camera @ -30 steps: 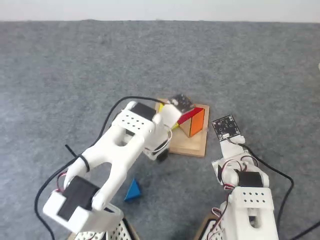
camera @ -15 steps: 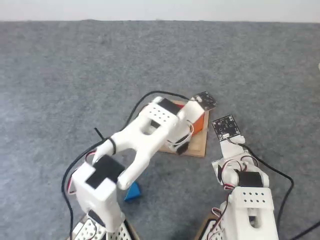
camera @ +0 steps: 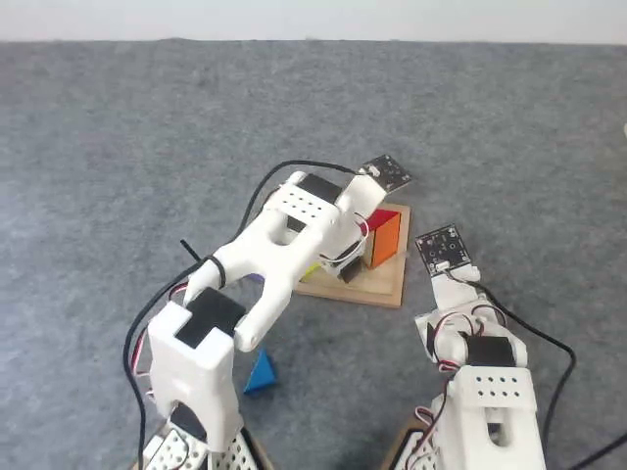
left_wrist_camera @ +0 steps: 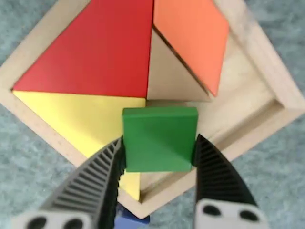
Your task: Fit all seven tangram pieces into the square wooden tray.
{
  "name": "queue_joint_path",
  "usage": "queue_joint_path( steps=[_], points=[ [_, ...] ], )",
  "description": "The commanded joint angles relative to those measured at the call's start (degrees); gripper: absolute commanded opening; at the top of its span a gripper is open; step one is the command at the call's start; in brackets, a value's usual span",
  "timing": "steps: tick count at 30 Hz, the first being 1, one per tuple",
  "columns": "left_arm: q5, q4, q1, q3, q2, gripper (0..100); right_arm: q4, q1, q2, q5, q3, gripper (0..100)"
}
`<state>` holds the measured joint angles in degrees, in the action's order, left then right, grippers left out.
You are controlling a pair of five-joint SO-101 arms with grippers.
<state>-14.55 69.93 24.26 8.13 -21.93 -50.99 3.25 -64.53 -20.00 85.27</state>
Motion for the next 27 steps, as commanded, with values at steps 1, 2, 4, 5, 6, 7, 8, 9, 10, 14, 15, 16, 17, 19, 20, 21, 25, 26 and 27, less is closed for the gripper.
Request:
queue_joint_path(
  steps=[1, 2, 4, 5, 6, 7, 8, 9, 10, 14, 15, 16, 17, 19, 20, 21, 25, 26, 27],
  points=[
    [0.4, 2.6, 0.0, -2.0, 0.4, 20, 0.9, 0.4, -1.1, 0.5, -0.3, 13.5],
    [0.8, 3.7, 0.1, -2.2, 0.4, 20, 0.9, 0.4, -1.1, 0.5, -0.3, 13.5],
    [2.9, 5.3, -0.1, -2.7, 0.6, 26, 0.9, 0.4, -1.1, 0.4, -0.3, 13.5],
    [3.3, 5.9, -0.3, -3.0, 0.7, 29, 0.9, 0.4, -1.1, 0.4, -0.3, 13.5],
    [2.4, 6.1, -0.3, -3.0, 0.7, 32, 0.9, 0.4, -1.1, 0.4, -0.3, 13.5],
    [1.8, 6.2, -0.3, -3.0, 0.8, 33, 0.9, 0.4, -1.1, 0.4, -0.3, 13.5],
    [1.8, 6.2, -0.3, -3.0, 0.8, 33, 0.9, 0.4, -1.1, 0.4, -0.3, 13.5],
    [1.8, 6.0, -0.3, -3.0, 0.8, 33, 0.9, 0.4, -1.1, 0.4, -0.3, 13.5],
    [1.8, 6.0, -0.2, -3.0, 0.8, 33, 0.9, 0.4, -1.1, 0.5, -0.3, 13.5],
    [1.6, 5.1, -0.5, -3.1, 1.0, 33, 0.9, 0.4, -1.0, 0.5, -0.3, 13.5],
    [1.4, 5.5, -1.0, -3.5, 1.2, 33, 0.9, 0.4, -1.0, 0.5, -0.3, 13.5],
    [1.4, 5.8, -1.5, -3.7, 1.9, 33, 0.9, 0.4, -1.0, 0.4, -0.3, 13.5],
    [1.4, 6.0, -1.8, -3.8, 3.0, 33, 0.9, 0.4, -1.0, 0.4, -0.3, 13.5],
    [1.4, 5.7, -1.8, -3.6, 5.5, 33, 0.9, 0.4, -1.0, 0.4, -0.3, 13.5],
    [1.4, 5.6, -1.8, -3.5, 6.5, 33, 0.9, 0.4, -1.0, 0.4, -0.3, 13.5],
    [1.4, 5.7, -1.3, -3.5, 7.3, 33, 0.9, 0.4, -1.0, 0.4, -0.3, 13.5],
    [1.8, 5.5, -0.7, -3.3, 5.8, 33, 0.9, 0.4, -1.0, 0.4, -0.3, 13.5],
    [1.8, 5.5, -0.8, -3.4, 4.7, 33, 0.9, 0.4, -1.0, 0.4, -0.3, 13.5],
    [1.8, 5.5, -0.9, -3.6, 3.3, 33, 0.9, 0.4, -1.0, 0.4, -0.3, 13.5]
  ],
)
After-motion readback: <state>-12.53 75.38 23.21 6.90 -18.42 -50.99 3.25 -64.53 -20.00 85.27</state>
